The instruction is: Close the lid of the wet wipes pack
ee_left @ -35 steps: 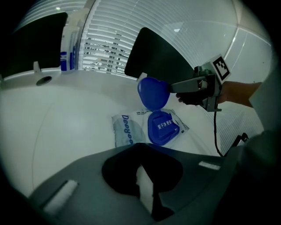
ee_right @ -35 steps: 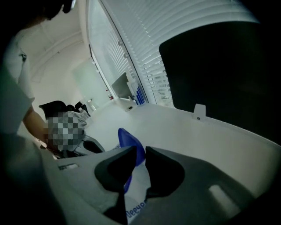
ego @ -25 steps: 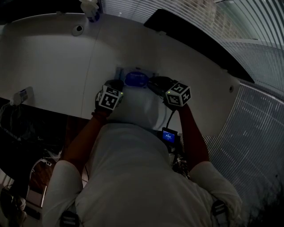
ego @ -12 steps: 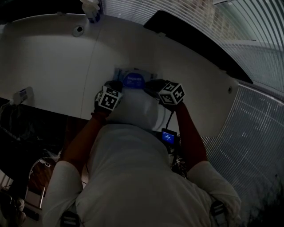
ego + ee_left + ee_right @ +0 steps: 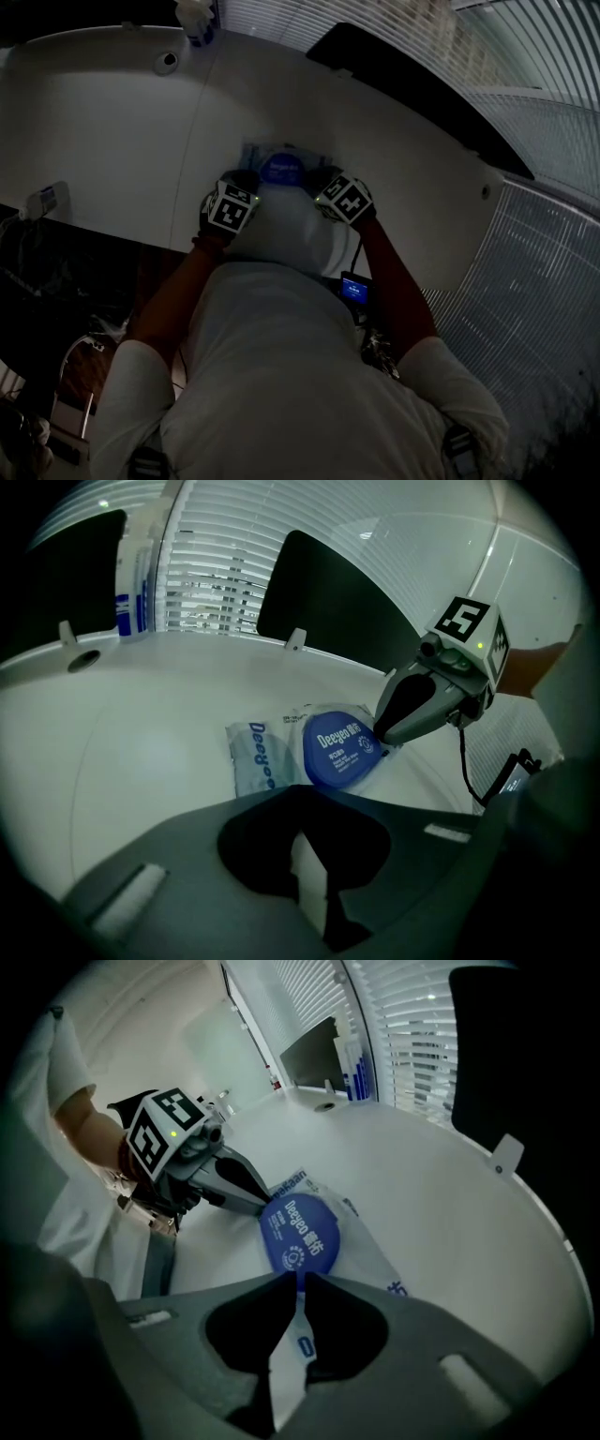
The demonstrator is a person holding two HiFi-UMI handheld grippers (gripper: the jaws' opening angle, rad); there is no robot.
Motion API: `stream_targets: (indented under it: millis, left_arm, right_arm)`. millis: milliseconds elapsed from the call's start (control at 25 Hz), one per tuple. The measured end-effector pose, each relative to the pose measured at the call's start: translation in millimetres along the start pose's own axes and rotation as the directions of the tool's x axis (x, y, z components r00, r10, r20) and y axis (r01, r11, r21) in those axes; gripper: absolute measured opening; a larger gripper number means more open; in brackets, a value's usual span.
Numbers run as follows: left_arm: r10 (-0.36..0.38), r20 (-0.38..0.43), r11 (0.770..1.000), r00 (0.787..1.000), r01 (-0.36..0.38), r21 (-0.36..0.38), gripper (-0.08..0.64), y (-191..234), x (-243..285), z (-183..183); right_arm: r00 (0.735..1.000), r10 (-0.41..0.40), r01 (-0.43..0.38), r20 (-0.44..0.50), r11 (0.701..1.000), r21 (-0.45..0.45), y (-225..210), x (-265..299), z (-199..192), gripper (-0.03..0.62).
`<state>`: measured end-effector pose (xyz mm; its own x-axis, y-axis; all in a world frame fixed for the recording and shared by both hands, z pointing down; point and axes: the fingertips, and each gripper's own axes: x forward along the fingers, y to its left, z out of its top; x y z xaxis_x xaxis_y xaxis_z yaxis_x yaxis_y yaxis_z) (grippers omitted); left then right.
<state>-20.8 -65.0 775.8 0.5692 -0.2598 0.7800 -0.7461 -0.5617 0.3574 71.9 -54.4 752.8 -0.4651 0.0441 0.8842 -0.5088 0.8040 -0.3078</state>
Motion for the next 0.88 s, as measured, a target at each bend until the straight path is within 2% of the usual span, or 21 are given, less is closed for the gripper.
stream_targets:
  millis: [160,520,680,880]
  left_arm:
    - [-0.008,0.005,1.0,1.0,0.008,0.007,0.002,-1,2,1]
    - [-0.009,-0.007,1.0,1.0,0.009,-0.009,0.002,0,1,-1]
    - [-0.014,0.005,1.0,1.0,0.014,-0.004,0.002,0,1,1]
    - [-0.007,-0.015,1.0,1.0,0.007,-0.015,0.002,1,-1,-2]
  right_arm:
    - [0.999,-0.05,0.05,-0.006,0.999,-0.014,-3,4,0,0.005]
    - [0.991,-0.124,0.12,-0.041,0.988,-0.098,-6,12,-3,0.005]
    - [0.984,-0.16,0.148,-0.072,0.978,-0.149,-6,14,-3,0.006]
    - [0.973,-0.204,0.179,-0.104,0.962,-0.208,-6,18,-4,0.006]
